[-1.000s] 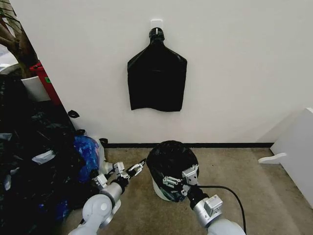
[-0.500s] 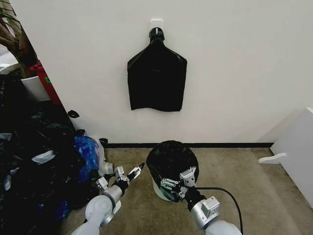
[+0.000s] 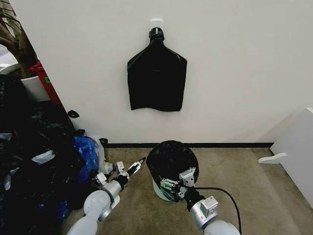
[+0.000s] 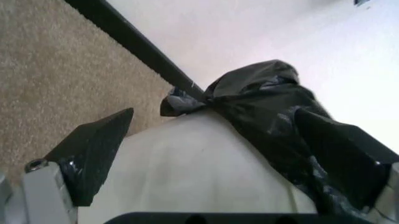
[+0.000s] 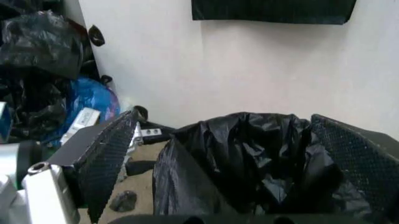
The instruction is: Place the garbage bag over the trash bin.
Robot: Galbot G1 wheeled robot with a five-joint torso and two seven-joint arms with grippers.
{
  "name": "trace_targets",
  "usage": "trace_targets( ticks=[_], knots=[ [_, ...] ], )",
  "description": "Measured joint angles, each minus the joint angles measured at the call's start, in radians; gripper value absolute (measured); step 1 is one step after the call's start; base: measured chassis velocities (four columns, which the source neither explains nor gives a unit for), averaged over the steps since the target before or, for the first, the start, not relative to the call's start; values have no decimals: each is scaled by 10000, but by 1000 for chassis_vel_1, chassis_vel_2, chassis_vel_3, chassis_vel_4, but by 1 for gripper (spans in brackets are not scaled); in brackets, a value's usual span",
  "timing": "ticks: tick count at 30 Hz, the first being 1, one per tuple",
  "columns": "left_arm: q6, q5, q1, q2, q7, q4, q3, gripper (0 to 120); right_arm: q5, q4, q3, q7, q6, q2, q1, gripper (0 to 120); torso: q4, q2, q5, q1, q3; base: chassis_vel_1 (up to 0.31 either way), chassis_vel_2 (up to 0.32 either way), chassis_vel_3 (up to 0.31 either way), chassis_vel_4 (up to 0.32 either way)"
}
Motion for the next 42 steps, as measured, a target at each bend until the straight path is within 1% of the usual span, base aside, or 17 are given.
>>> trace_targets(
  ticks=[6,10,12,14,16,18,20,21,22,27,33,39,42],
  knots=[
    [109,0,-370,-47,-101,534,214,100,-1,-33,2,-16,2,51,-7,100,0,0,0,0,0,0,0,0,0],
    [131,199,-748,-90,-73,1445,536,100,49,-36,15,-17,-19,35,7,100,0,0,0,0,0,0,0,0,0],
    [128,290,-799,-105,-34,1615,584,100,58,-32,19,-16,-25,26,3,100,0,0,0,0,0,0,0,0,0],
    [39,618,-875,-164,57,2024,691,100,76,-7,33,-10,-41,-5,-11,100,-1,0,-1,0,0,0,0,0,0],
    [-81,754,-763,-184,116,1943,679,100,80,8,38,-1,-50,-31,-16,100,-2,0,-1,0,0,0,0,0,0],
    [-82,752,-523,-170,120,1479,561,100,81,38,39,3,-57,-46,-12,100,1,0,-1,0,0,0,0,0,0],
    [-81,738,-465,-156,120,1342,517,100,81,45,40,4,-58,-47,-10,100,1,0,-2,0,0,0,0,0,0],
    [-90,588,-320,-109,117,977,364,100,81,47,38,6,-60,-35,8,100,0,1,1,0,-1,0,0,0,0],
    [-159,400,-252,-85,96,813,241,100,77,44,37,6,-61,-7,42,100,1,0,1,0,0,0,0,0,0],
    [-181,-110,-240,-34,105,556,-99,100,75,-8,63,5,-58,118,96,100,1,0,1,0,0,0,0,0,0],
    [-37,-205,-606,-38,264,714,8,100,72,-62,65,2,-42,158,72,100,0,0,2,0,0,0,0,0,0],
    [207,128,-1005,-138,309,1203,301,100,74,-75,57,-8,-43,156,54,100,-1,0,0,0,0,0,0,0,0],
    [261,495,-1226,-183,385,1739,450,100,79,-79,58,-19,-42,157,37,100,0,0,1,0,0,0,0,0,0]
  ],
)
